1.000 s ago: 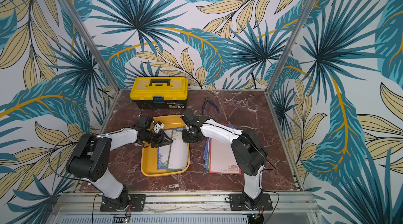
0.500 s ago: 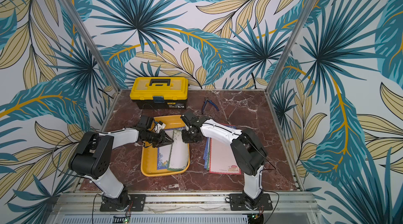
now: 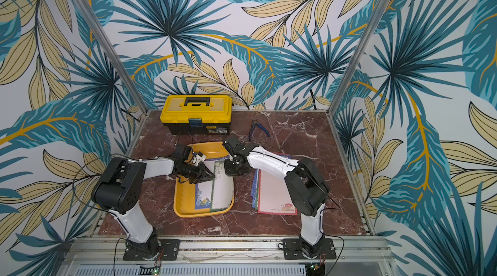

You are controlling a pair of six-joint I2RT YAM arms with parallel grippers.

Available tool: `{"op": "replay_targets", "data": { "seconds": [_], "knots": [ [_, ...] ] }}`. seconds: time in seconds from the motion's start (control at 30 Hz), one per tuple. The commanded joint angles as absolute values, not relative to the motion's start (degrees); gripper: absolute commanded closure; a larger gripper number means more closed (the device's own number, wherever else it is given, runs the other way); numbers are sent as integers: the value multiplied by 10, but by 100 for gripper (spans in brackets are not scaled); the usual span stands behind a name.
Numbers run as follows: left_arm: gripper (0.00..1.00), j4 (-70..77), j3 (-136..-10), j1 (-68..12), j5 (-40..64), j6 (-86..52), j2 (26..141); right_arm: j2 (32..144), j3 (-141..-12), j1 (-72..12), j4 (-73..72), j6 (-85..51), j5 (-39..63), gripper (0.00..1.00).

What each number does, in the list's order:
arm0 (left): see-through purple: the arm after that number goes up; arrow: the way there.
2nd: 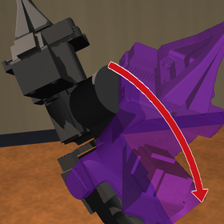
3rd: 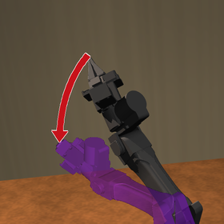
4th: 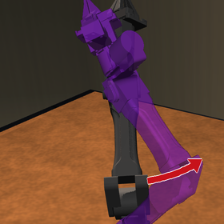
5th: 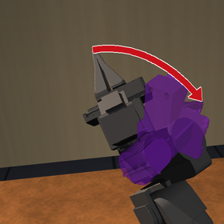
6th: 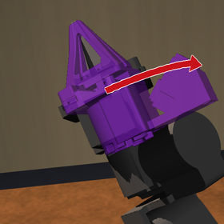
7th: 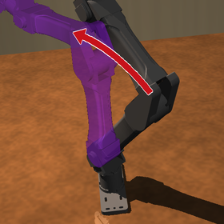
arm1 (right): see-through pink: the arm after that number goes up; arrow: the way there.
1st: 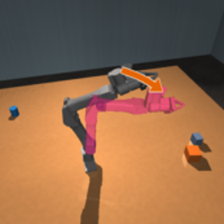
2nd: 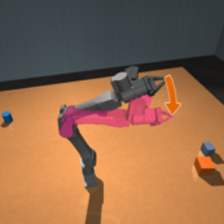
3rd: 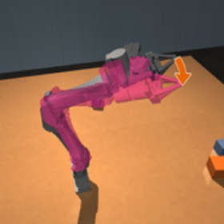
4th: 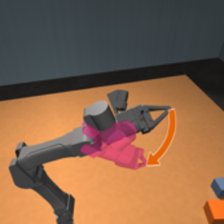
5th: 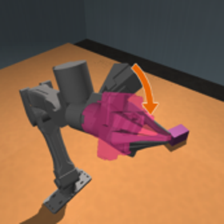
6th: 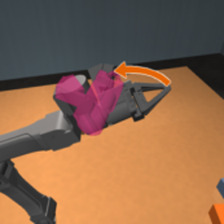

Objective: Take out the stationery paper from the storage box
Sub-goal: Pick up the stationery paper from the storage box.

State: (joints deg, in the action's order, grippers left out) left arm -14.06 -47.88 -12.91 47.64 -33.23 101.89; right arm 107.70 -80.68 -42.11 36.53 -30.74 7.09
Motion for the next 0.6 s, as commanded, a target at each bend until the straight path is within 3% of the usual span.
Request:
{"op": "replay_targets", "data": {
  "seconds": [0.0, 0.23, 0.33, 0.4, 0.47, 0.57],
  "knots": [
    [81, -142, -482, -132, 451, -326, 1025, 1055, -822, -424, 405, -294, 35, 77],
    [82, -142, -483, -132, 451, -327, 1026, 1034, -834, -430, 439, -283, 1, 79],
    [81, -142, -484, -132, 451, -330, 1023, 1031, -838, -432, 443, -280, -1, 90],
    [76, -141, -484, -132, 447, -330, 1018, 1029, -842, -434, 449, -279, -1, 98],
    [71, -141, -485, -132, 446, -330, 1010, 1024, -845, -434, 452, -279, 0, 100],
    [53, -142, -486, -132, 439, -334, 988, 1005, -845, -434, 453, -277, 3, 100]
  ]
}}
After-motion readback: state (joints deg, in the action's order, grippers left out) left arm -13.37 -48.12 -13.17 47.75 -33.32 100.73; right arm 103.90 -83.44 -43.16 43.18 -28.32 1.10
